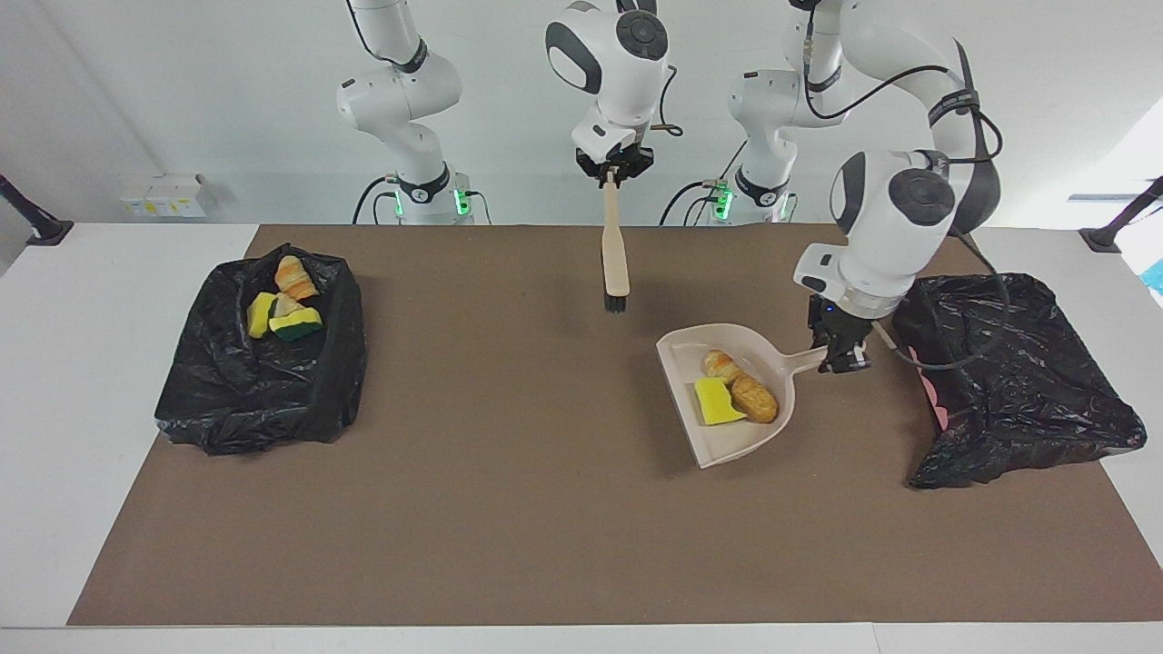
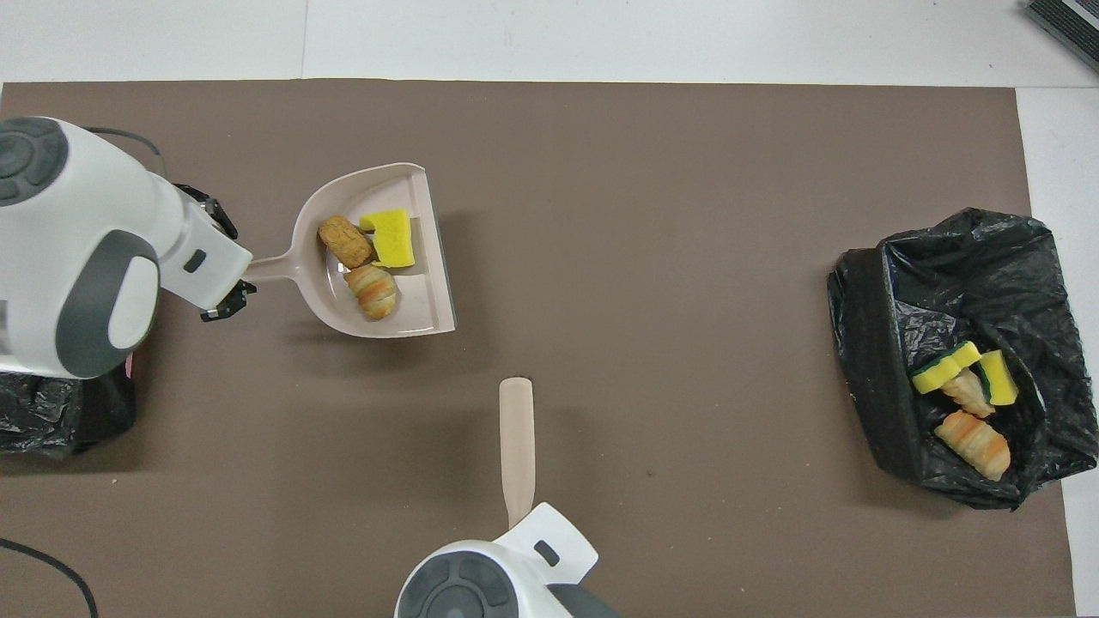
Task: Sweep and dump trash in bin
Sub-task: 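Carry the dustpan to the near trash bag while the right gripper drops the brush, then tilt the dustpan over the near trash bag with the left gripper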
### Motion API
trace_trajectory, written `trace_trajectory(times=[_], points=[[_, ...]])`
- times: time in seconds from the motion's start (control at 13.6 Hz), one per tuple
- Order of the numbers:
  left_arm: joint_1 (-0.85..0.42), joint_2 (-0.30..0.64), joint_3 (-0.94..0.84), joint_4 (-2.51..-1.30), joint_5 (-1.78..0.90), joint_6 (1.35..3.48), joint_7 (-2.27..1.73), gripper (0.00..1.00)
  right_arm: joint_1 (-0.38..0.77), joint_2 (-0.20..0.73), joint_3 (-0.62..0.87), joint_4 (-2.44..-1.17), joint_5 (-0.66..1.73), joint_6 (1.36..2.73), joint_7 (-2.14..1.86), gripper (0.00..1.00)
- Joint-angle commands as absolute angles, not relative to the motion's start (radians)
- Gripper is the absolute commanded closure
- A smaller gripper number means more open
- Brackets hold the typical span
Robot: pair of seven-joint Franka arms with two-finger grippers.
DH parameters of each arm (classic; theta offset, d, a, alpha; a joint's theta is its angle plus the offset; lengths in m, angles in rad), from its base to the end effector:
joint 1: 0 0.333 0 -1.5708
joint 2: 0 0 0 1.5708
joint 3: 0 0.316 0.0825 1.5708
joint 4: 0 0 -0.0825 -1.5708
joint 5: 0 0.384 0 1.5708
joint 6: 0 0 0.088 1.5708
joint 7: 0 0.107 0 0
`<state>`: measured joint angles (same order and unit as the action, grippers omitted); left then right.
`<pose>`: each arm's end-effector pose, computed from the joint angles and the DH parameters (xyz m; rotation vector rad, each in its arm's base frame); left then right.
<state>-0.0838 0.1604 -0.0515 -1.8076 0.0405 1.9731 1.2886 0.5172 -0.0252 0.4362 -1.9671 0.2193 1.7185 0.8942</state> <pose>0.6015 -0.0779 0.4529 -2.3423 2.0523 0.0177 0.2867 0.4410 0.4654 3.0505 0.0013 -0.4554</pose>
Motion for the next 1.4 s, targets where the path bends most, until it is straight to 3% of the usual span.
trace_trajectory(times=[0.0,0.29,0.88,1.32], points=[[0.012,0.156,-0.057,-1.72,-0.014,1.905,1.447,1.0,0.558,-0.041,0.433,-2.051,0.27,1.831,0.922,1.0],[0.158,0.161,-0.055,-1.651,-0.026,1.844,1.623,1.0,0.624,0.012,0.431,-2.101,0.272,1.942,0.948,1.0],[0.463,0.17,-0.051,-1.591,0.039,1.821,2.011,1.0,0.681,-0.009,0.433,-2.276,0.272,2.111,0.971,1.0],[0.549,0.17,-0.048,-1.612,0.345,2.026,2.054,1.0,0.681,0.005,0.431,-2.286,0.273,2.151,0.974,1.0]])
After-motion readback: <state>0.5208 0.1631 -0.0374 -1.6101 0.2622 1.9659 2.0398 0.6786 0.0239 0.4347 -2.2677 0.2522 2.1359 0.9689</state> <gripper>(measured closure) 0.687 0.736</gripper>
